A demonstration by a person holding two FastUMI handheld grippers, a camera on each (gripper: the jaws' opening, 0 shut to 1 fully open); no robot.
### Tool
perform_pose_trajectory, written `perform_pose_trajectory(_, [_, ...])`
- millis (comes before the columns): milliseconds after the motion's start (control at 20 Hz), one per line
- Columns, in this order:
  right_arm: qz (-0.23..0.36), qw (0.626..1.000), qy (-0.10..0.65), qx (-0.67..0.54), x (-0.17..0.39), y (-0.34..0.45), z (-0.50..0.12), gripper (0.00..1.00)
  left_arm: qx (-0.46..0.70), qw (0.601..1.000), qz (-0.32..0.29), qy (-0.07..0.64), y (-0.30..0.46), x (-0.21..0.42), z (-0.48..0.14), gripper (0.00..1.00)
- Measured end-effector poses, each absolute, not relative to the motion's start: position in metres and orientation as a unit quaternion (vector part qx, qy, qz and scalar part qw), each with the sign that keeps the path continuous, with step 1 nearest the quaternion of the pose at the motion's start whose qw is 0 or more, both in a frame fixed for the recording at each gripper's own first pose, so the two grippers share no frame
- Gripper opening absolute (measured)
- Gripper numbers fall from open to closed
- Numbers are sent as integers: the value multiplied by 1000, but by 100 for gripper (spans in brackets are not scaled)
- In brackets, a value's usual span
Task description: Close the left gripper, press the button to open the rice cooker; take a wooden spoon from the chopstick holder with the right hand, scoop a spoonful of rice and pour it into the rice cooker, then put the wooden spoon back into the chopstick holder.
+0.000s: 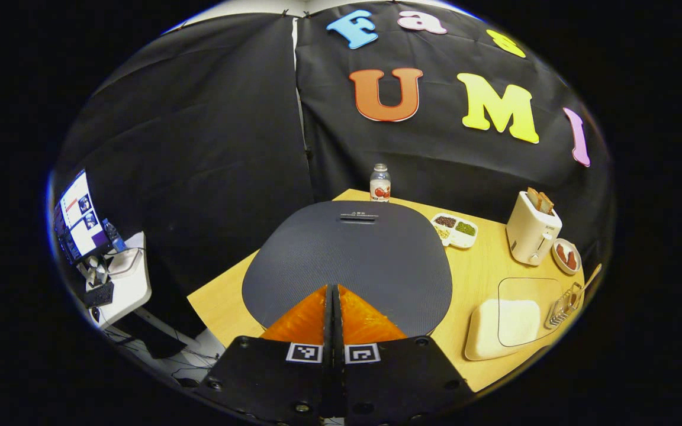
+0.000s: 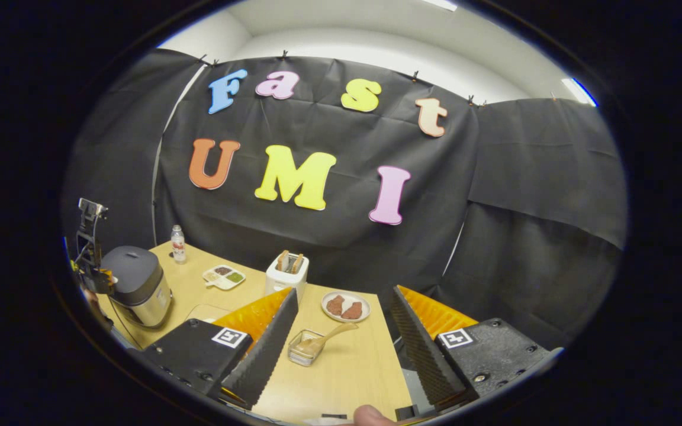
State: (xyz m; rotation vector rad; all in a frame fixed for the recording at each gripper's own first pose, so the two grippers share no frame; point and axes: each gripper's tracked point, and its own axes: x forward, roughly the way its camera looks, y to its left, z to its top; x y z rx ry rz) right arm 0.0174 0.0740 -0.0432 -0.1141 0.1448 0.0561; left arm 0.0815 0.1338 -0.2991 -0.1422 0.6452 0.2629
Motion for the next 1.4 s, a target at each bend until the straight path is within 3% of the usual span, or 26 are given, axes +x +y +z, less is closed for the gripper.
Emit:
perform_pose_trajectory(300, [34, 995, 73, -64, 17, 80, -43, 100, -98, 930, 130, 330, 133, 79, -302, 0])
perform_pose_trajectory(650, [31, 997, 52, -51, 18, 79, -30, 100, -56, 943, 137, 299, 138, 85, -289, 0])
perform_pose_trajectory(750, [27, 997, 49, -46, 18, 74, -28, 100, -57, 952, 139, 266, 140, 89, -271, 1])
perform_pose_trajectory(1000, [17, 998, 41, -37, 17, 65, -26, 100, -18, 978, 179, 102, 169, 103, -161, 0])
perform_pose_trajectory(1400, [11, 999, 20, -23, 12, 55, -17, 100, -9, 987, 155, 44, 147, 92, -86, 0])
